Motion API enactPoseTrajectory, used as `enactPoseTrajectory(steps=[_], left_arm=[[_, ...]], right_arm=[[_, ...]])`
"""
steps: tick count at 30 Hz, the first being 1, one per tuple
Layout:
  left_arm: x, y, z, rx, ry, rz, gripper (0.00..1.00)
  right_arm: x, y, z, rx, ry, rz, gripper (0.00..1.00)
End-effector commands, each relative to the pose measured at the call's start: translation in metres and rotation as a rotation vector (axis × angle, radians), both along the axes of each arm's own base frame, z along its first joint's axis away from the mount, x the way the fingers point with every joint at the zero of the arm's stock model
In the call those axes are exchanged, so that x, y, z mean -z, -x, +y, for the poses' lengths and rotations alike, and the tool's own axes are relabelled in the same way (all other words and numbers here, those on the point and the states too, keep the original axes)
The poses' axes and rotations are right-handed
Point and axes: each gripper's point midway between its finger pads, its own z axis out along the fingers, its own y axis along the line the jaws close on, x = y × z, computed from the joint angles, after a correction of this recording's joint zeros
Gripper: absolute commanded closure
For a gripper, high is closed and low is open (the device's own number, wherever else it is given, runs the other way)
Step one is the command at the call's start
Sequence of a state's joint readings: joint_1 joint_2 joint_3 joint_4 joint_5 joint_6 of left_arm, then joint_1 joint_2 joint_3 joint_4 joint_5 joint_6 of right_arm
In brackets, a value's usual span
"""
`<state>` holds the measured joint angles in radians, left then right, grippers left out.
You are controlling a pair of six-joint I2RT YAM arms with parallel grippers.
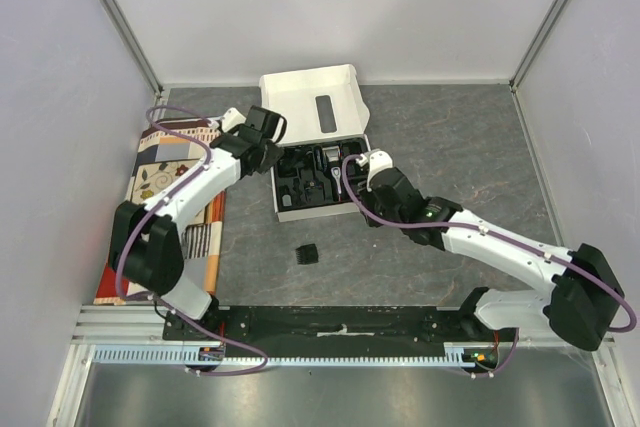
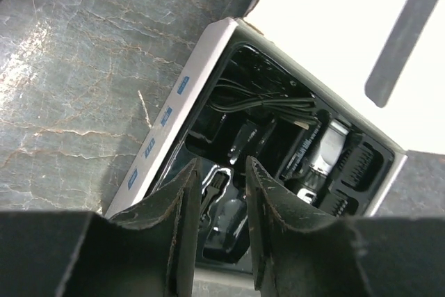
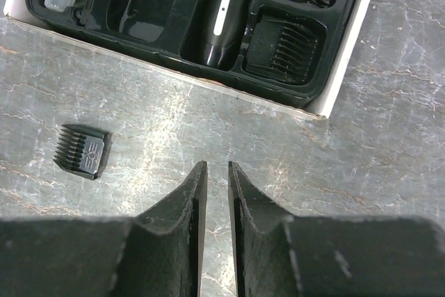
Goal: Sort the hair-cutting tools
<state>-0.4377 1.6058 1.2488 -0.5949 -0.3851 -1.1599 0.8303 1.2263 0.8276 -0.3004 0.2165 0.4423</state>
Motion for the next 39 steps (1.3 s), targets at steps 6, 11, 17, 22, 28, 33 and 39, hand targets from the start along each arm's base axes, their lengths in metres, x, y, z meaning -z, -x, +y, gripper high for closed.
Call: enactPoseTrajectory(steps=[6,11,17,22,28,33,39], left_arm=[[-0.065,0.023,-0.005,0.266,-0.018,-0.155,0.62],[-0.085,0.048,-0.009,0.473,-0.068,-0.177,0.52],[-0.106,0.089,0.006,0.607,-0.136,-0.238,0.44],[-0.11,0.116,0.018,0.66,-0.171,-0.275,0.43],[-0.105,0.135,0.025,0.707,-0.201,-0.312,0.44],[-0.106,0.144,0.032,0.724,-0.235,-0.37,0.44],[-0.093,0.145,0.042,0.724,-0.299,-0.377,0.44]], right_arm=[[-0.034,-0.052,0.052,0.011,-0.048,-0.093,0.74],[-0.036,-0.1,0.09,0.039,-0.031,-0.118,0.7],[-0.03,-0.155,0.12,0.116,-0.104,-0.119,0.66],[-0.008,-0.19,0.135,0.165,-0.143,-0.114,0.73],[0.0,-0.22,0.148,0.193,-0.173,-0.164,0.96],[-0.001,-0.235,0.157,0.206,-0.221,-0.198,1.0],[0.011,-0.239,0.164,0.193,-0.217,-0.185,1.0]])
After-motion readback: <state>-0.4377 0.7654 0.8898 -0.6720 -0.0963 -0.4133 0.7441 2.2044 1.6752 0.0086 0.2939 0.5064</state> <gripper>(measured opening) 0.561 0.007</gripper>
